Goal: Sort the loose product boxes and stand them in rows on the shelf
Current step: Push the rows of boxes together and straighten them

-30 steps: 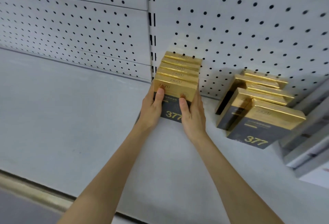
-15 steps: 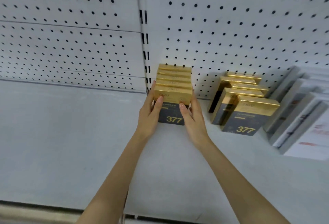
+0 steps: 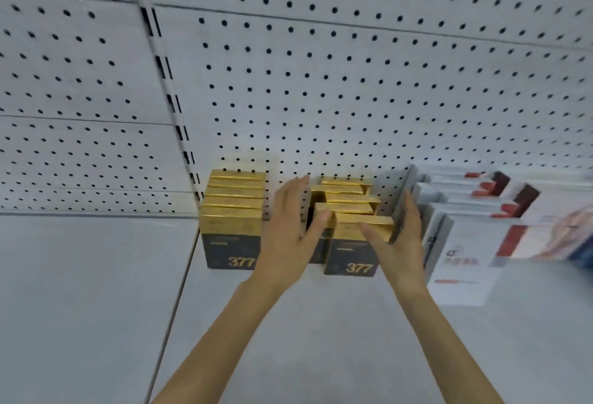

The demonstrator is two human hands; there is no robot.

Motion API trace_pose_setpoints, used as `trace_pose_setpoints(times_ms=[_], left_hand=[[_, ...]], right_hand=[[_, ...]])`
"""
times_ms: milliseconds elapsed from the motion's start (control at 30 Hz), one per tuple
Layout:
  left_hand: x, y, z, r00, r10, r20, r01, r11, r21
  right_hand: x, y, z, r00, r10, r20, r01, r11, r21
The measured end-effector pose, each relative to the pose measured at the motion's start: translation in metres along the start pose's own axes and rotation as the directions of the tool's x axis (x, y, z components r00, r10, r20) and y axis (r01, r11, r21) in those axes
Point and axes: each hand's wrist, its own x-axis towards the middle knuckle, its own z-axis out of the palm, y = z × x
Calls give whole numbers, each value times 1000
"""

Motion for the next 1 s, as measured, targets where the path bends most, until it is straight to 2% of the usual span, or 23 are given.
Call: trace_pose_setpoints(times_ms=[67, 133, 200, 300, 433, 600, 733, 1000], left_hand=[[2, 3, 20, 991, -120, 51, 124, 989, -84], [3, -1, 34, 975, -195, 108, 216, 946, -241], [2, -7, 43, 963, -226, 149, 267, 887, -378], [0, -17, 55, 960, -248, 129, 279, 847, -453], [5, -25, 63, 957, -268, 110, 288, 838, -464], [7, -32, 58, 948, -287, 137, 317, 812, -489], [5, -43, 47, 954, -285, 92, 293, 826, -481], [4, -59, 43, 950, -308, 53, 299, 849, -436]], right_hand=[[8, 5, 0, 986, 91, 143, -111, 984, 136], [11, 13, 3, 951, 136, 277, -207, 947, 246], [12, 21, 7, 925, 104, 365, -231, 918, 322], [15, 27, 14, 897, 29, 442, -210, 907, 365], [23, 32, 16, 881, 46, 471, -285, 846, 450], [26, 34, 27, 820, 5, 572, -273, 882, 385], [24, 24, 37, 782, -72, 619, -237, 884, 403], [19, 19, 53, 801, -76, 594, -248, 860, 445]])
